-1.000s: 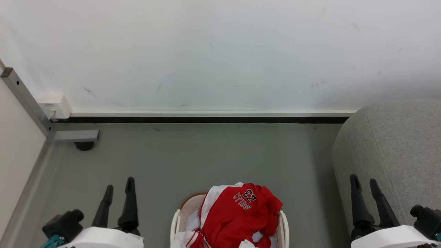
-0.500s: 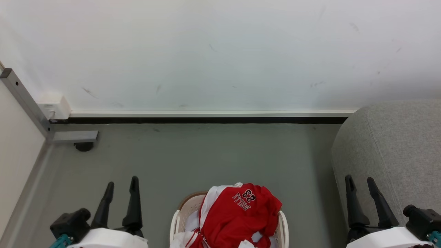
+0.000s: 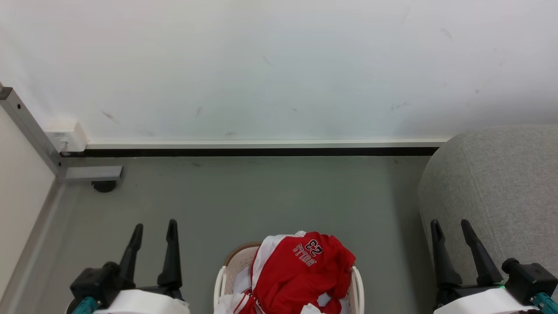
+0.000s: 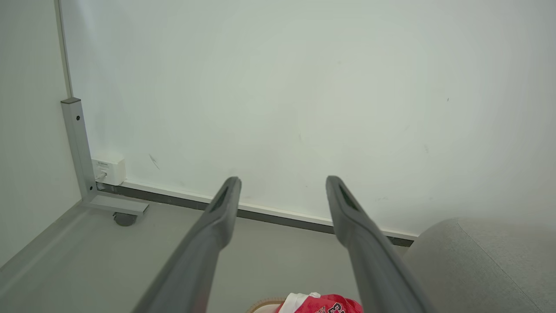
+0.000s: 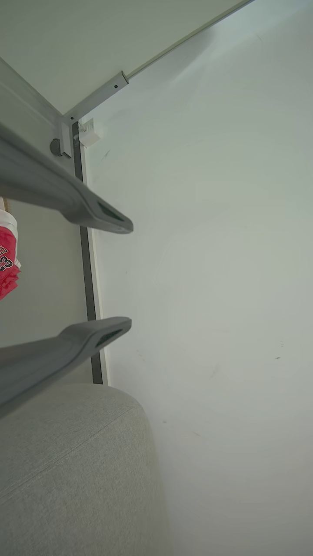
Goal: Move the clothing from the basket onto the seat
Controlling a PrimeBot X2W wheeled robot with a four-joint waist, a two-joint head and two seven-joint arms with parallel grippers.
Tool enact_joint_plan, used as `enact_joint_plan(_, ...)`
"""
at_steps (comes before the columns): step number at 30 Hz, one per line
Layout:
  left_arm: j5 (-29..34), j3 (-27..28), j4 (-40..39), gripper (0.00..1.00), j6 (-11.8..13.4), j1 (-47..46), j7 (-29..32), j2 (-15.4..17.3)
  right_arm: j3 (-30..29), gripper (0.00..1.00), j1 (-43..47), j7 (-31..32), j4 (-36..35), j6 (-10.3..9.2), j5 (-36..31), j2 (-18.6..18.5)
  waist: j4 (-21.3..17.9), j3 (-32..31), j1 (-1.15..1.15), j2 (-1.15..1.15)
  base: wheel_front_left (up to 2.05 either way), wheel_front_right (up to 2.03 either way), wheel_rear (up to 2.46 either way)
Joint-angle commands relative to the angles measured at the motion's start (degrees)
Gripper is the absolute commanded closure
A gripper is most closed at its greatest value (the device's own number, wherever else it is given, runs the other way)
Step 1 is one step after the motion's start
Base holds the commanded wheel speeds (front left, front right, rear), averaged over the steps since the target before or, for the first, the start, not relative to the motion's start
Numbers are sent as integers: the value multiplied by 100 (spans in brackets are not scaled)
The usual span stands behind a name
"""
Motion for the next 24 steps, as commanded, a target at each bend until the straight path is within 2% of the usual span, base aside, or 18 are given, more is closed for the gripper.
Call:
enact_joint_plan(1,199,15,-55,0,-8,11,-41,28,18,0,-74,-45,-56,-9,-130,-33,-4,1,0,0,0,0,0)
enact_joint_plan(24,1269,-38,-171,0,9,9,-300,-10,119,0,-91,-306,-130,-11,-1028,-12,-14,56,0,0,0,0,0)
